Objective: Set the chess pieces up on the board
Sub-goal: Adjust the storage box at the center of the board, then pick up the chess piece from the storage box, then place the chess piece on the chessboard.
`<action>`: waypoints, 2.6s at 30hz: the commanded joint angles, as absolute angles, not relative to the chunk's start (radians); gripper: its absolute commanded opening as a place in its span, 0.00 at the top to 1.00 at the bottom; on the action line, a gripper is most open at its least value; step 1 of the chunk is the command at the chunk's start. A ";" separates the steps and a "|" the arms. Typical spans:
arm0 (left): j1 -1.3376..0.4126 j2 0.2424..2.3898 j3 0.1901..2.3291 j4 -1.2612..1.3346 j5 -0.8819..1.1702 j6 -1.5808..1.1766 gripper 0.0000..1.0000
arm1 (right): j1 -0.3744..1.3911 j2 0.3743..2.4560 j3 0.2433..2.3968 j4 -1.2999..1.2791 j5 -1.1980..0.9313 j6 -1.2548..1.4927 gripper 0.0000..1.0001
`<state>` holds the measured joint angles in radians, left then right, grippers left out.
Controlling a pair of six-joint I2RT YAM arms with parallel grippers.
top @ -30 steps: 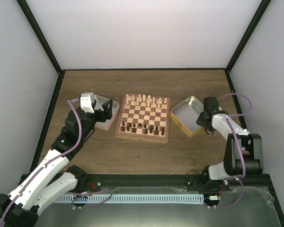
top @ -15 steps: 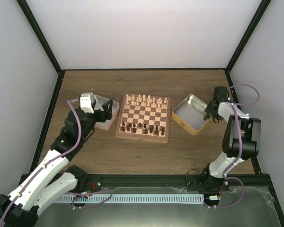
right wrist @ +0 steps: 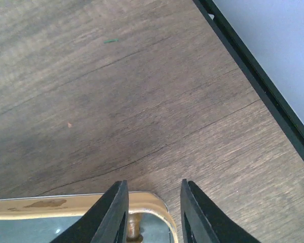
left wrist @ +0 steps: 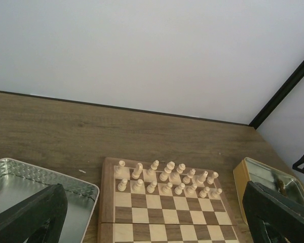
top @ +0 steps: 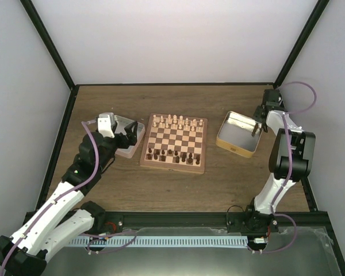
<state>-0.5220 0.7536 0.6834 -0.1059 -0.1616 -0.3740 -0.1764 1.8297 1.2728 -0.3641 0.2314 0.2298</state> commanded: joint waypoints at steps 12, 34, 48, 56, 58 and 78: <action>-0.514 0.769 0.682 -0.085 -0.150 -0.382 0.03 | -0.132 1.820 1.183 -0.400 0.157 0.431 0.84; -0.511 0.820 0.686 -0.074 -0.124 -0.382 0.03 | -0.116 1.888 1.186 -0.369 0.100 0.484 0.94; -0.509 0.849 0.691 0.076 0.331 -0.379 0.03 | 0.028 1.354 0.911 -0.060 -0.786 0.445 0.94; -0.511 0.919 0.721 0.141 0.531 -0.525 0.00 | 0.309 1.328 0.868 0.119 -1.107 0.372 0.98; -0.511 0.929 0.713 0.177 0.563 -0.591 0.00 | 0.368 1.340 0.885 0.114 -1.149 0.331 0.97; -0.511 1.109 0.721 0.211 0.667 -0.935 0.55 | 0.571 1.495 1.072 -0.065 -1.164 0.126 0.97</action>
